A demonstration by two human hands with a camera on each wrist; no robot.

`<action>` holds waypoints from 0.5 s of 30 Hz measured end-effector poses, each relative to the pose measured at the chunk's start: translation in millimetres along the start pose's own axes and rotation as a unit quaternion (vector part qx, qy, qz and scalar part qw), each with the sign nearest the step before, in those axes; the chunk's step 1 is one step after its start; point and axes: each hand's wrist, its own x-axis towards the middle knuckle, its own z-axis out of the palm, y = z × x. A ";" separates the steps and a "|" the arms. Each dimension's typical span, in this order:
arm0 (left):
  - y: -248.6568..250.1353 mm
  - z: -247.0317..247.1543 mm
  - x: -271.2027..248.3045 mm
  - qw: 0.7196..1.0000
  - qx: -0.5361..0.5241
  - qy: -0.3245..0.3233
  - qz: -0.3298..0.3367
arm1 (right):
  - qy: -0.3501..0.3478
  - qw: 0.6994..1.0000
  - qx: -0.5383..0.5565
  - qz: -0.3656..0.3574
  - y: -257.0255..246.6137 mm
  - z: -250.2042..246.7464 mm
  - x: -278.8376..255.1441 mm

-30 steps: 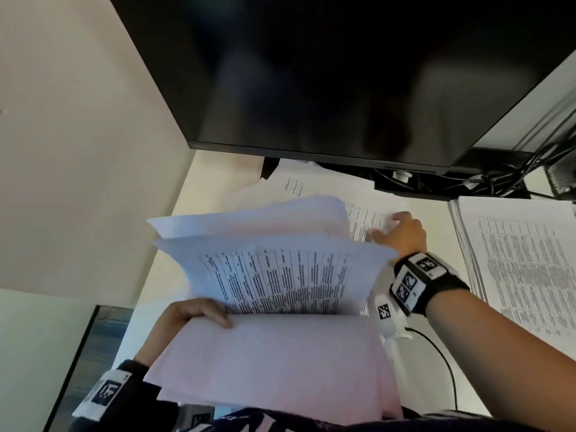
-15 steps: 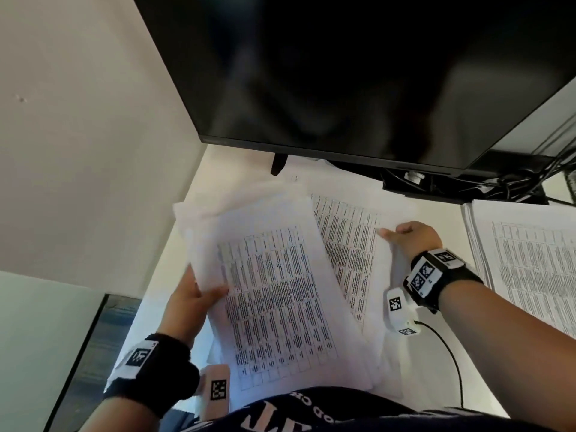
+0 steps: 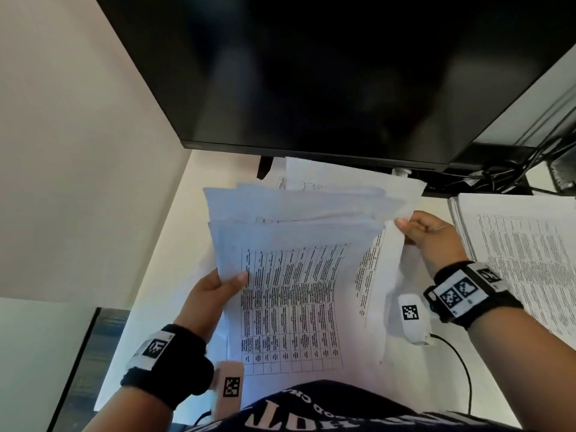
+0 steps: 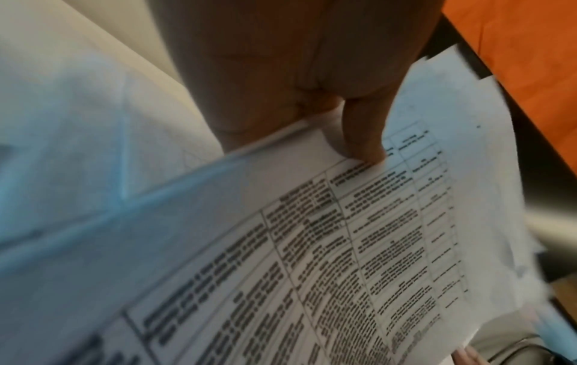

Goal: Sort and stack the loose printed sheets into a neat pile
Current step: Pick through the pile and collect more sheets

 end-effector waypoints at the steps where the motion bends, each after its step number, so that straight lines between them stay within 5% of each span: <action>1: 1.3 3.7 1.8 1.000 -0.020 0.005 0.008 | -0.013 1.000 -0.003 0.002 -3.6 -1.7 -2.1; 7: 12.5 23.4 16.5 0.997 -0.047 0.029 0.062 | -0.115 0.993 0.026 -0.018 -20.2 18.9 -22.5; 12: 23.6 41.1 18.6 0.981 0.072 0.125 0.128 | -0.042 0.991 0.118 0.045 -36.6 37.9 -52.8; 15: 35.5 51.7 12.5 0.962 0.120 0.167 0.179 | -0.046 0.999 -0.011 -0.005 -41.1 46.4 -70.4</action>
